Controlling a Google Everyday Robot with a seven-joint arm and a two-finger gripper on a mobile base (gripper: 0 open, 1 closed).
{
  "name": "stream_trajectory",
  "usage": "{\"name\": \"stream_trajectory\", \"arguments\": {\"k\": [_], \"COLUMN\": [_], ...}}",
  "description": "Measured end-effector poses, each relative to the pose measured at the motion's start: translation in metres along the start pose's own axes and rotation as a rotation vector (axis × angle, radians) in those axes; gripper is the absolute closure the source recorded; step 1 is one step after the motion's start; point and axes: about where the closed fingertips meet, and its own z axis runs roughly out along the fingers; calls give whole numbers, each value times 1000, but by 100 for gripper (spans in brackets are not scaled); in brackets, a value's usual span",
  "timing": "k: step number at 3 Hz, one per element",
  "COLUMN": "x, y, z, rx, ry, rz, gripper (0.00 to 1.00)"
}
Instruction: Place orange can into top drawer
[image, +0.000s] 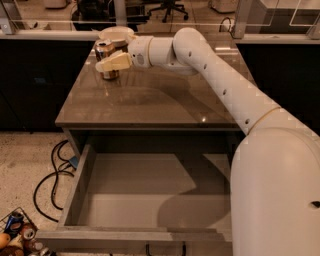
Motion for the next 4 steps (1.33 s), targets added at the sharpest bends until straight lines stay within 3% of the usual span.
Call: {"name": "stream_trajectory", "arguments": {"k": [1, 2, 4], "x": [-1, -1, -2], "y": [0, 1, 5], "z": [14, 23, 28], "rx": [-21, -26, -35], "ry": [-58, -69, -70], "rz": [-8, -19, -18], "gripper": [0, 16, 63]}}
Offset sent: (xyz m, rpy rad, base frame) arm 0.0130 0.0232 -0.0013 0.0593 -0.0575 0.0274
